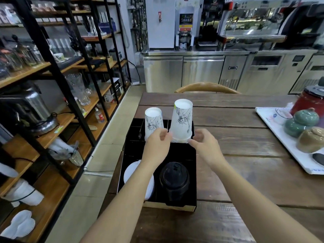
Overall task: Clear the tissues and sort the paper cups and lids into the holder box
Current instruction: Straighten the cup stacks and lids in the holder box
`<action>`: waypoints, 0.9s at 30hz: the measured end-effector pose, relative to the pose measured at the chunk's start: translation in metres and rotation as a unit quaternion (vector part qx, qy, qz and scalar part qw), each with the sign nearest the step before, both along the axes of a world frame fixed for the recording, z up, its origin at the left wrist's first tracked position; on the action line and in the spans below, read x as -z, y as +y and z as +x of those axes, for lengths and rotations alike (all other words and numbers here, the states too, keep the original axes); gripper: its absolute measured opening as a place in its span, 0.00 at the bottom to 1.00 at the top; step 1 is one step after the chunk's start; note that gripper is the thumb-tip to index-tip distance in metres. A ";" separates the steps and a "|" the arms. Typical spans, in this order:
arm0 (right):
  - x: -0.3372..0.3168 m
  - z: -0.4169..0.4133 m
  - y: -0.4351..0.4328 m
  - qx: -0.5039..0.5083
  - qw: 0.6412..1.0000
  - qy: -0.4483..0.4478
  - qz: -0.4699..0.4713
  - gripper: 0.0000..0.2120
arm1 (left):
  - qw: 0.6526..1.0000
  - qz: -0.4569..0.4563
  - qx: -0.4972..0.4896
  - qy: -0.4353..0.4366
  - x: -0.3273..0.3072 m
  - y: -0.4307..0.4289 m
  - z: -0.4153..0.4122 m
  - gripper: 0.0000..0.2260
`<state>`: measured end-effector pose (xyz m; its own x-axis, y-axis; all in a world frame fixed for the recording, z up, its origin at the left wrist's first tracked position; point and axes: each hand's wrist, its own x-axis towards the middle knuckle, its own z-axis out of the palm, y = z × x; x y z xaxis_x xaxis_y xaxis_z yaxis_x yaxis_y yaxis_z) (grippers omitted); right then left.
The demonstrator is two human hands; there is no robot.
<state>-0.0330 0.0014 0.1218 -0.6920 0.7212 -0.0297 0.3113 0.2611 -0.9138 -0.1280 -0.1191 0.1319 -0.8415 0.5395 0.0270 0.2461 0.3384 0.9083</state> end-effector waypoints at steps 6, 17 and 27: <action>-0.010 -0.028 0.019 -0.066 0.997 -0.003 -0.046 0.49 | 0.984 0.085 0.086 -0.128 -0.022 0.040 -0.022 0.27; -0.014 -0.044 0.029 -0.135 0.988 0.059 -0.049 0.40 | 0.970 0.108 0.055 -0.212 -0.009 0.078 -0.041 0.24; -0.007 -0.050 0.037 -0.146 0.987 0.075 0.007 0.36 | 0.977 0.140 0.069 -0.142 0.003 0.080 -0.033 0.23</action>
